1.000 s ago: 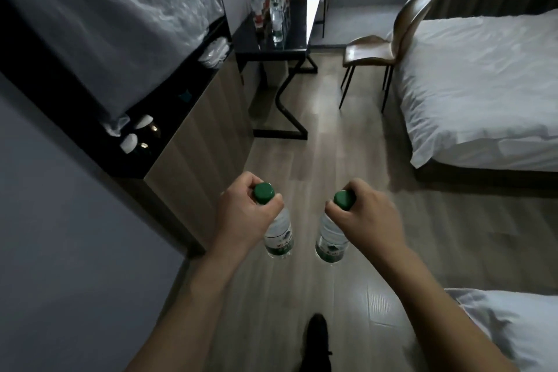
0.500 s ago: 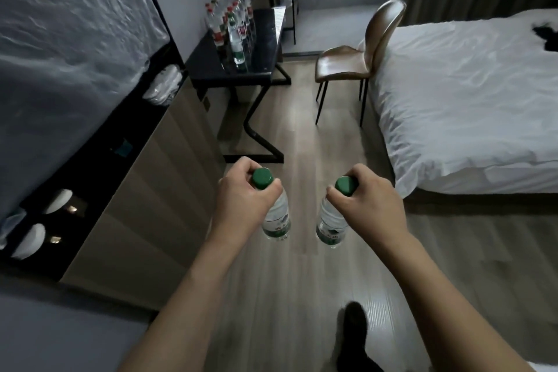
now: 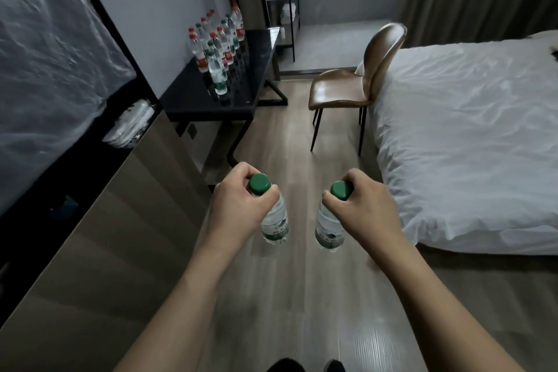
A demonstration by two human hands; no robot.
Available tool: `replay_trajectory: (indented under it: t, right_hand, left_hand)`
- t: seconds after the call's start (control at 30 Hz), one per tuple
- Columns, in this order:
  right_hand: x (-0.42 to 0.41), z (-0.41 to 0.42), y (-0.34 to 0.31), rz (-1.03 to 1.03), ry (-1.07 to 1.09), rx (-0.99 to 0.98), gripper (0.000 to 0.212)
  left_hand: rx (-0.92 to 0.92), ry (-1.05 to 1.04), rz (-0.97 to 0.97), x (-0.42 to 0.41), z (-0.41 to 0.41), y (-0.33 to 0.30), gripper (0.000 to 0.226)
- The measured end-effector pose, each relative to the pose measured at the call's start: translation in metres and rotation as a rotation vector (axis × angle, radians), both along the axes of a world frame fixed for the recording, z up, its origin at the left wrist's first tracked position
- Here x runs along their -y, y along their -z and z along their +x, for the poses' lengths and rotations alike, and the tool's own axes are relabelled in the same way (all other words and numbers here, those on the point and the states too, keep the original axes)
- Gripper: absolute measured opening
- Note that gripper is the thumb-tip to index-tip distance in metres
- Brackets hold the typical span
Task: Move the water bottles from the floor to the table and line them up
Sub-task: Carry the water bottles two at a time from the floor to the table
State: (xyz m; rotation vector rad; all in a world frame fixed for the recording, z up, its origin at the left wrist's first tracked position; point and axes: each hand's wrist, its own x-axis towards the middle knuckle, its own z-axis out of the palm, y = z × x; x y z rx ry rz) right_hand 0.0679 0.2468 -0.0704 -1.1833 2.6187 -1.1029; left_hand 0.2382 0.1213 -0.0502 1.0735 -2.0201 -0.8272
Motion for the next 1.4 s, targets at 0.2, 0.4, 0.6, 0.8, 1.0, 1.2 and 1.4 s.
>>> replay_trajectory:
  t: [0.2,0.4,0.6,0.8,1.0,1.2,1.4]
  right_hand:
    - [0.055,-0.07,0.002,0.013,0.015,0.009,0.03]
    - [0.137,-0.136,0.02,0.037,0.027,-0.009,0.031]
    - [0.252,-0.213,0.026,0.097,-0.016,0.008,0.029]
    - [0.36,-0.281,0.004,0.035,-0.031,-0.044,0.03]
    - [0.444,-0.35,-0.003,0.006,-0.016,0.002,0.031]
    - [0.541,-0.428,0.024,0.037,-0.103,0.048,0.032]
    - [0.652,-0.514,0.014,0.022,-0.239,0.09,0.03]
  left_hand:
    - [0.012,0.016,0.052,0.053,-0.073,-0.002,0.024]
    - [0.005,0.04,0.083,0.137,-0.144,0.012,0.024]
    - [-0.015,0.021,0.049,0.249,-0.22,0.018,0.024]
    - [-0.015,0.088,0.047,0.361,-0.286,-0.001,0.023]
    - [-0.042,0.043,0.048,0.442,-0.348,0.006,0.022]
    - [-0.122,0.012,0.213,0.532,-0.421,0.024,0.022]
    - [-0.099,0.0,0.171,0.624,-0.5,0.007,0.02]
